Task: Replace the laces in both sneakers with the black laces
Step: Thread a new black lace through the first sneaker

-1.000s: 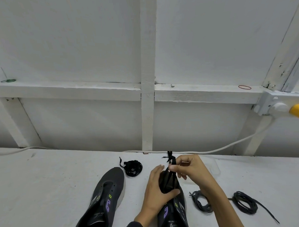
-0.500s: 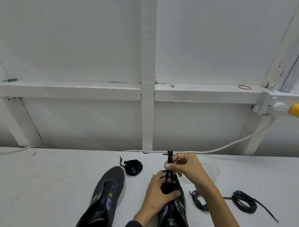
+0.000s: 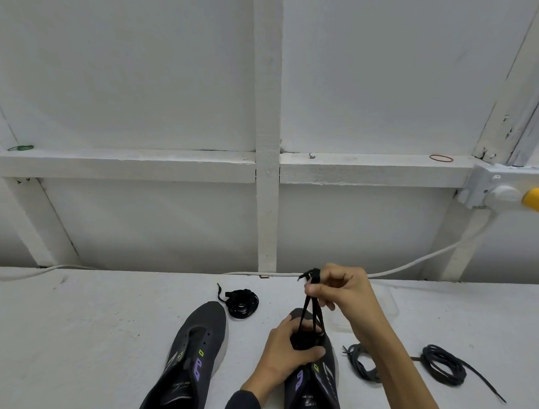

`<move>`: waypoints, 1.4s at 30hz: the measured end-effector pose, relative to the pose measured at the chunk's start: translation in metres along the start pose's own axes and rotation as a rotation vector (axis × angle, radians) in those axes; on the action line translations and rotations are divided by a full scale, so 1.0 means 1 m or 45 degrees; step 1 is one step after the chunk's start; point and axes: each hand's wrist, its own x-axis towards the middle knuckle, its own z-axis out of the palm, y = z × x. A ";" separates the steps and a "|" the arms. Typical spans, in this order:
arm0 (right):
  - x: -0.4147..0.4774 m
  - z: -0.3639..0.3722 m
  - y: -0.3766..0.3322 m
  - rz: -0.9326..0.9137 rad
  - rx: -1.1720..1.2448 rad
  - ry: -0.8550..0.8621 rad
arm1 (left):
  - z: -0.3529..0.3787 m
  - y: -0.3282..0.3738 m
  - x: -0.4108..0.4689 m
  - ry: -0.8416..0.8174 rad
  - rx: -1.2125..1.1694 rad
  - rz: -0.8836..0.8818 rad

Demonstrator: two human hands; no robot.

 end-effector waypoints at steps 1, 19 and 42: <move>0.003 0.000 -0.005 -0.029 0.040 0.018 | 0.000 0.000 0.000 0.000 0.001 0.001; 0.069 0.001 -0.021 0.188 -0.043 0.029 | 0.001 -0.001 -0.001 -0.045 -0.002 0.063; 0.000 -0.003 0.068 0.397 -0.620 -0.029 | 0.004 -0.003 0.001 0.033 0.027 0.125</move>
